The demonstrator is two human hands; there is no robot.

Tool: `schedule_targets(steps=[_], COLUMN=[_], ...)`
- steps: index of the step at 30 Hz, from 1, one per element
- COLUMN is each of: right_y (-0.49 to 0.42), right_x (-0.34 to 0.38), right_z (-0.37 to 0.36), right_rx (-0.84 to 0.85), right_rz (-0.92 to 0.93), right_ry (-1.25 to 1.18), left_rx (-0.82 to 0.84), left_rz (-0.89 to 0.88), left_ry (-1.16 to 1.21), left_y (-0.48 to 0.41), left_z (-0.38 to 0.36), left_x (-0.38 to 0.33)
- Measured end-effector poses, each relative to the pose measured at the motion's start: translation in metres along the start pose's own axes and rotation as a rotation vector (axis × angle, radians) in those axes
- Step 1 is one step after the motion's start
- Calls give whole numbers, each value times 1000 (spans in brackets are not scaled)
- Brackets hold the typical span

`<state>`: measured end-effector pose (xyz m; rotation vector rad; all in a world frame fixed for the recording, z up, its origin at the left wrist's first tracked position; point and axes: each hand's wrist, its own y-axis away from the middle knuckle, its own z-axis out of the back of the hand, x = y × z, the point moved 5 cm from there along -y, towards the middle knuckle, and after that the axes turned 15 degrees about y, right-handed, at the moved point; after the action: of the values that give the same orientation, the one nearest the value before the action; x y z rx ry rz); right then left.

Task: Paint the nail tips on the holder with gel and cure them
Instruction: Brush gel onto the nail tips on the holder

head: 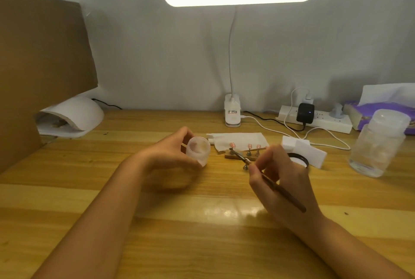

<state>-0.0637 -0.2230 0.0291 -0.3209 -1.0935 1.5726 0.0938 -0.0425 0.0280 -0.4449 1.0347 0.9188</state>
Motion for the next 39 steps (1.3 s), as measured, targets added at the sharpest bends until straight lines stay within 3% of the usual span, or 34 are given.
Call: schedule_targets(steps=[6, 13, 29, 39], right_y=[5, 4, 4, 4], right_x=[18, 8, 7, 9], right_z=[-9, -13, -16, -12], right_rx=[65, 136, 213, 171], right_rz=[-17, -108, -113, -111], right_ry=[-54, -74, -98, -101], left_rx=[296, 413, 454, 448], left_rz=[64, 89, 66, 64], left_ry=[-166, -206, -175, -175], left_y=[10, 18, 20, 20], left_z=[-20, -38, -47, -45], left_x=[-25, -35, -42, -40])
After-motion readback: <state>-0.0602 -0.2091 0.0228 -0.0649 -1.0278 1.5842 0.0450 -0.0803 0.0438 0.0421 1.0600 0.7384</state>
